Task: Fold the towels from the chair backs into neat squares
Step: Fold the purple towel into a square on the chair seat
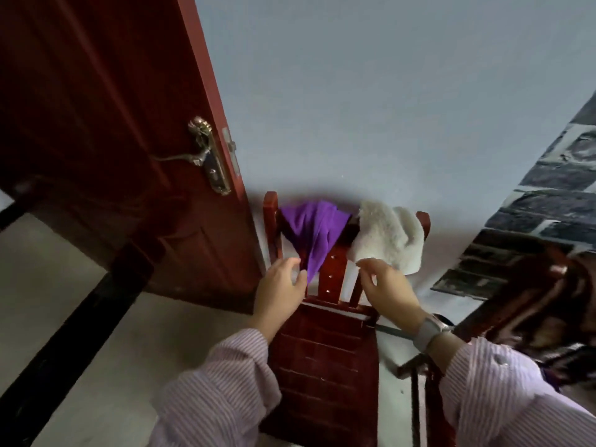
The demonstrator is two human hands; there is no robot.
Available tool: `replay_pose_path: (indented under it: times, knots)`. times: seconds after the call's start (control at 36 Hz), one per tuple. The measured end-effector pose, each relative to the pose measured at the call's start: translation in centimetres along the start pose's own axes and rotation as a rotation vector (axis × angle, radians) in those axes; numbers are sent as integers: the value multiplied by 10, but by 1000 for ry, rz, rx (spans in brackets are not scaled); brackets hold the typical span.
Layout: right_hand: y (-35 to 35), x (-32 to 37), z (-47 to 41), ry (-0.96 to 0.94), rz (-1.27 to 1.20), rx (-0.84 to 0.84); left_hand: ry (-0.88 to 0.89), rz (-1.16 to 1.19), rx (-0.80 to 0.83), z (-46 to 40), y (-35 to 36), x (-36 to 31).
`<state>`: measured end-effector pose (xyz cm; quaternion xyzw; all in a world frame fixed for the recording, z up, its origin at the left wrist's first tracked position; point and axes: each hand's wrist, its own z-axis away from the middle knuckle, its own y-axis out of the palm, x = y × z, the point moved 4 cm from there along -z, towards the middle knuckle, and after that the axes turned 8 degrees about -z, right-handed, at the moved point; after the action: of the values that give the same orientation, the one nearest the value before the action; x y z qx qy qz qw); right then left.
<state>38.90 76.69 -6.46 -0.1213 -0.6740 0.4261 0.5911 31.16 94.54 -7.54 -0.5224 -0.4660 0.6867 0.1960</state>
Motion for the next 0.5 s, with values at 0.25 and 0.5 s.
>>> replay_pose_path:
  times: [0.25, 0.5]
  knots:
    - [-6, -6, -34, 122, -14, -155, -12, -127, -15, -100, 28, -17]
    - [-4, -5, -31, 60, -138, -242, 99, 105, -231, -113, 16, -18]
